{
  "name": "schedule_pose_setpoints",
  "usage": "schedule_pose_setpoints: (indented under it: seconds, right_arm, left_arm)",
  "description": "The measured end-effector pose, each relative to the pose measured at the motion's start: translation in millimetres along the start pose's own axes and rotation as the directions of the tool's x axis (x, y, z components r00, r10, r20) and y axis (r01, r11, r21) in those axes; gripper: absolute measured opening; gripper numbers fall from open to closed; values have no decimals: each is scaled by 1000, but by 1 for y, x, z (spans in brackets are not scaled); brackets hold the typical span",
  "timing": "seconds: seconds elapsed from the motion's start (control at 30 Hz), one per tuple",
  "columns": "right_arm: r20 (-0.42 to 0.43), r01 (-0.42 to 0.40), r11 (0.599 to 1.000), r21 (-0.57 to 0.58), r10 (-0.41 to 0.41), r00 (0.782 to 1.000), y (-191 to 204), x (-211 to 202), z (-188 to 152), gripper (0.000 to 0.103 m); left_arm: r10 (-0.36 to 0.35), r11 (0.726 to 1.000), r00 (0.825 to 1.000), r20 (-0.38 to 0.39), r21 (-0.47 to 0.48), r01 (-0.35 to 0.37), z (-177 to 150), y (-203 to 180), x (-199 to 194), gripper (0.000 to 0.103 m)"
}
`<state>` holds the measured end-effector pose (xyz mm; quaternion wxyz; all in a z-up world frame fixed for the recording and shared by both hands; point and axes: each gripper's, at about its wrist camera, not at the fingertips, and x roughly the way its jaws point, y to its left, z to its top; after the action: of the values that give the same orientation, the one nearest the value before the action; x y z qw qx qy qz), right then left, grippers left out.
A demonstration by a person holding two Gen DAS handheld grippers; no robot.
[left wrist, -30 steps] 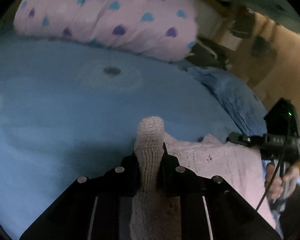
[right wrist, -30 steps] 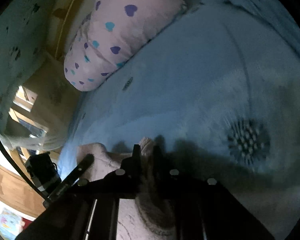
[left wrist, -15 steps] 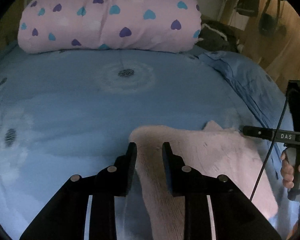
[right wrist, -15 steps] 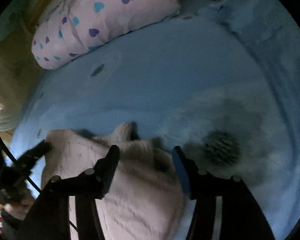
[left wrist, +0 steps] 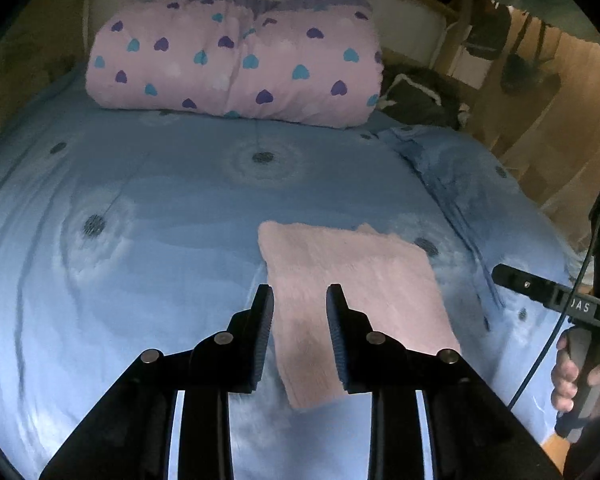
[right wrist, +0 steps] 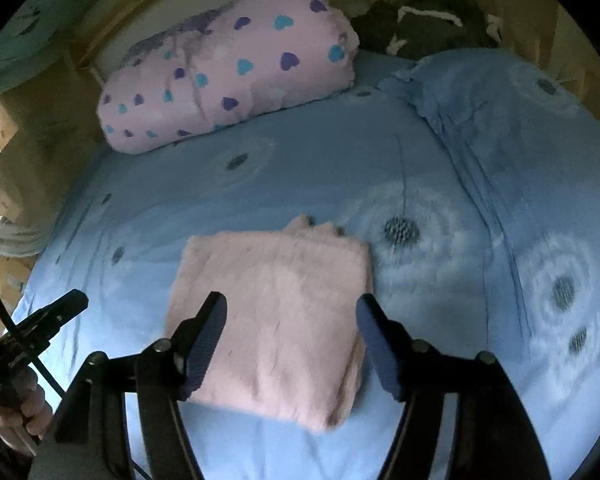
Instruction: Fold small clothes
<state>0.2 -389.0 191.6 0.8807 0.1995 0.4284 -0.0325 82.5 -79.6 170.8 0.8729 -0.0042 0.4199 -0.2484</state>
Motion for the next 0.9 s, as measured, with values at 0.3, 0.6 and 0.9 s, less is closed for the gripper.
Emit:
schedule_pose_setpoints:
  seconds: [0.3, 0.6, 0.9]
  right_arm:
    - [81, 178, 978, -112, -170, 982, 22, -8, -114, 71]
    - [108, 201, 978, -48, -195, 975, 7, 32, -185, 80]
    - [-8, 329, 925, -188, -336, 942, 19, 93, -199, 103]
  left_arm:
    - [93, 995, 996, -15, -22, -93, -113, -11, -8, 18]
    - [207, 978, 972, -113, 20, -206, -192, -2, 58, 20]
    - [219, 976, 973, -76, 32, -218, -192, -4, 76, 35]
